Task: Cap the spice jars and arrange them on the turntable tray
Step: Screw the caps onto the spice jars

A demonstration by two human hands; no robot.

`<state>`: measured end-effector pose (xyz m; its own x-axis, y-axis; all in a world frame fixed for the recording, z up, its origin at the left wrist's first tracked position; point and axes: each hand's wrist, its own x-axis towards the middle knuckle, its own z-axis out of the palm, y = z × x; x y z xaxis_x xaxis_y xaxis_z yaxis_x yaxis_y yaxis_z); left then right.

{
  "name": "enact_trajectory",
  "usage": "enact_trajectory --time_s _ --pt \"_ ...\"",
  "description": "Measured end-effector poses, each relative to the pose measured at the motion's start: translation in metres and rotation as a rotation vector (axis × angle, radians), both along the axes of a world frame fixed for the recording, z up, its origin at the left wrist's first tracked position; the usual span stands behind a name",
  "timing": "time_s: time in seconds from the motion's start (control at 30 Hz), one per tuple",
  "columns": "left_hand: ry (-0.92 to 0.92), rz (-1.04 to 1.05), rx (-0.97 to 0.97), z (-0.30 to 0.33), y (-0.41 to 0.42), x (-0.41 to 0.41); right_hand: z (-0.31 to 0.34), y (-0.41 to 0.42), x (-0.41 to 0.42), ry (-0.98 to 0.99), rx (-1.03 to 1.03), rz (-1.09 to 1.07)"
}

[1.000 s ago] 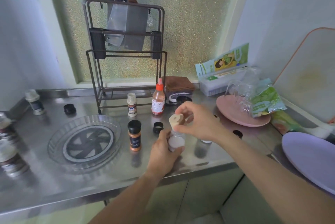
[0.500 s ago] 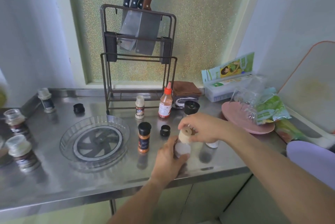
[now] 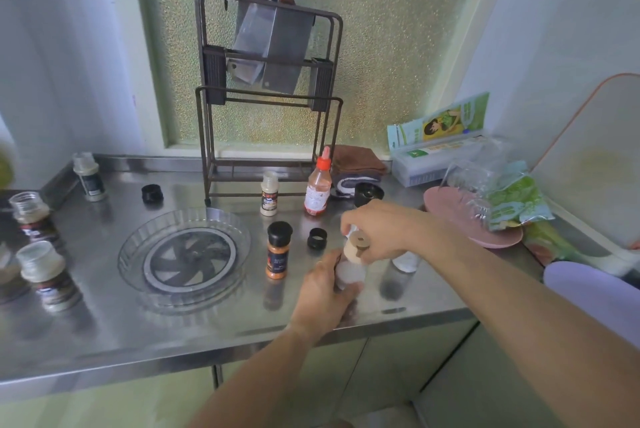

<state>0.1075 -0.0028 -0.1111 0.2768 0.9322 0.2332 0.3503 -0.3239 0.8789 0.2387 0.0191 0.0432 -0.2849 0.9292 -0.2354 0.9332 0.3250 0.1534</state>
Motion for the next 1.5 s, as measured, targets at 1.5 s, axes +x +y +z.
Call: enact_trajectory --time_s 1.5 --pt "-0.017 0.016 0.03 -0.007 0.006 0.004 -0.01 -0.011 -0.007 0.056 0.155 -0.118"
